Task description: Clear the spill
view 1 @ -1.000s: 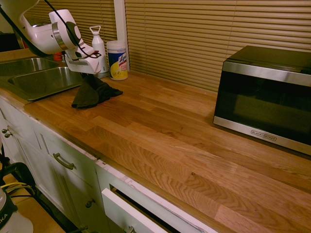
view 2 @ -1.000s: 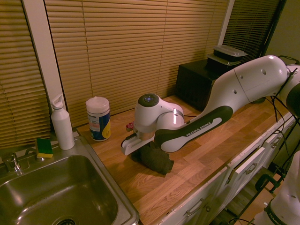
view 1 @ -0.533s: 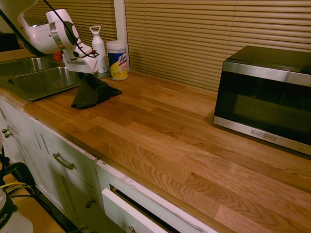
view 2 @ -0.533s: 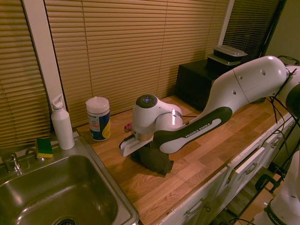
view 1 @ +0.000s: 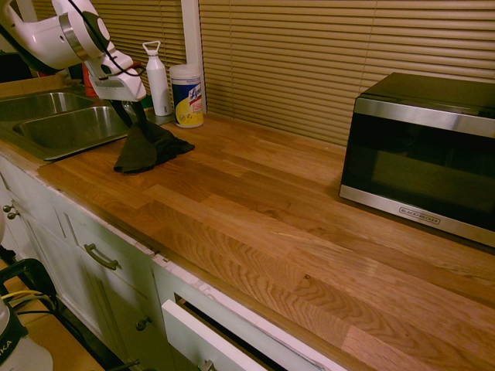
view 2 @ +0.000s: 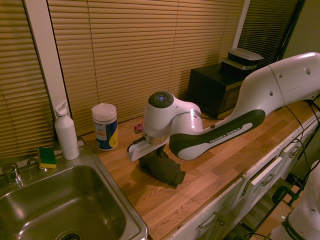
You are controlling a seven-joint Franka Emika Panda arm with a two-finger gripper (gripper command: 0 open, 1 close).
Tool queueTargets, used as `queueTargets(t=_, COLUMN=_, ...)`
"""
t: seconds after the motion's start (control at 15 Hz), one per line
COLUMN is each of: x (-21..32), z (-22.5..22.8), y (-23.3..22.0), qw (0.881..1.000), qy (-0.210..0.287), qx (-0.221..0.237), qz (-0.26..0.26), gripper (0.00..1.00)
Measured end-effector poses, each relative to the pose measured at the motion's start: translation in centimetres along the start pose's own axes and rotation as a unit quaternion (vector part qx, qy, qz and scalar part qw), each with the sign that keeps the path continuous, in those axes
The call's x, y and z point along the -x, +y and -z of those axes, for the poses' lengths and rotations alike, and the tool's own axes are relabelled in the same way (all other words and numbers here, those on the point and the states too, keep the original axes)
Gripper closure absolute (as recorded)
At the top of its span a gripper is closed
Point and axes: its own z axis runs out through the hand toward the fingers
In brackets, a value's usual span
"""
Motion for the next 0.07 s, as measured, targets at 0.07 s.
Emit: queueTargets(t=0.07, x=0.24, z=0.85, y=0.29, qw=1.0, qy=0.005, qx=-0.003, qz=-0.002, gripper=0.0)
